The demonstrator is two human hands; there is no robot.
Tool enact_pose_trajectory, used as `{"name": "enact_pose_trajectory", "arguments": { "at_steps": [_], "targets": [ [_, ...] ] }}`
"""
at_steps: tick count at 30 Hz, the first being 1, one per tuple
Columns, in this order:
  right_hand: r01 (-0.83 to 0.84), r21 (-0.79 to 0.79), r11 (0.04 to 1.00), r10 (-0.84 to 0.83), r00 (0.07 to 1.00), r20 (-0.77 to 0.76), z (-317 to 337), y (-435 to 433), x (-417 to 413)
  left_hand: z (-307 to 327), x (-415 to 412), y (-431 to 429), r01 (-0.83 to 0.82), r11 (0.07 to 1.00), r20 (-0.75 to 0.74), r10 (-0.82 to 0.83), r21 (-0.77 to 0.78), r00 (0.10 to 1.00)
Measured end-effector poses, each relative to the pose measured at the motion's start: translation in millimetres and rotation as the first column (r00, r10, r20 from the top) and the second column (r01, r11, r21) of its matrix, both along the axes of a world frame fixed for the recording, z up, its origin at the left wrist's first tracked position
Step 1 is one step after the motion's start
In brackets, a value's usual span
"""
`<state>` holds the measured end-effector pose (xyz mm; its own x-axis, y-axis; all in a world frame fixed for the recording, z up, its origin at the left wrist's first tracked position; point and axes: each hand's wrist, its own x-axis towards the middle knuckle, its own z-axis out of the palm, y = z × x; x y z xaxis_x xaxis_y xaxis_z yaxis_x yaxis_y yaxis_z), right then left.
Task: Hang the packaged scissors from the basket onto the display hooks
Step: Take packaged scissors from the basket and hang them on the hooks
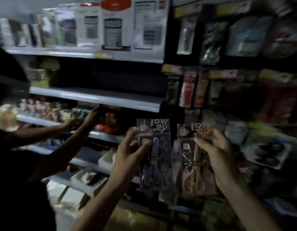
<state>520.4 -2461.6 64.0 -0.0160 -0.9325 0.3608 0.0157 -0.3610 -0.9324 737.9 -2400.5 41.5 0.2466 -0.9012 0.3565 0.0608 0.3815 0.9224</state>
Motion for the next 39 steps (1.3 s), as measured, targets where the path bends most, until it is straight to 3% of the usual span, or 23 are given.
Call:
{"name": "enact_pose_trajectory", "arguments": {
  "at_steps": [7, 12, 16, 20, 26, 35, 39],
  "targets": [
    [0.188, -0.127, 0.974, -0.204, 0.971, -0.126, 44, -46, -100, 53, -91, -83, 0.233, 0.968, 0.104, -0.223, -0.096, 0.969],
    [0.286, -0.304, 0.909, -0.374, 0.882, -0.287, 74, -76, -156, 82, -159, -134, 0.296, 0.945, 0.131, -0.278, -0.14, 0.951],
    [0.177, -0.247, 0.953, -0.259, 0.898, -0.356, 111, -97, -198, 109, -203, -164, 0.32, 0.93, 0.112, -0.304, -0.18, 0.946],
    [0.044, -0.042, 0.998, -0.054, 0.961, -0.27, 142, -119, -224, 138, -237, -190, 0.355, 0.911, 0.151, -0.328, -0.211, 0.932],
    [-0.054, -0.148, 0.988, 0.048, 0.998, -0.046, 171, -160, -244, 174, -269, -219, 0.328, 0.916, 0.153, -0.299, -0.233, 0.942],
    [-0.02, -0.213, 0.977, -0.011, 0.99, -0.142, 201, -220, -196, 201, -229, -247, 0.23, 0.934, 0.167, -0.189, -0.272, 0.968],
    [-0.068, -0.238, 0.969, 0.042, 0.993, -0.115, 216, -233, -154, 214, -193, -268, 0.183, 0.943, 0.159, -0.143, -0.277, 0.977]
  ]
}}
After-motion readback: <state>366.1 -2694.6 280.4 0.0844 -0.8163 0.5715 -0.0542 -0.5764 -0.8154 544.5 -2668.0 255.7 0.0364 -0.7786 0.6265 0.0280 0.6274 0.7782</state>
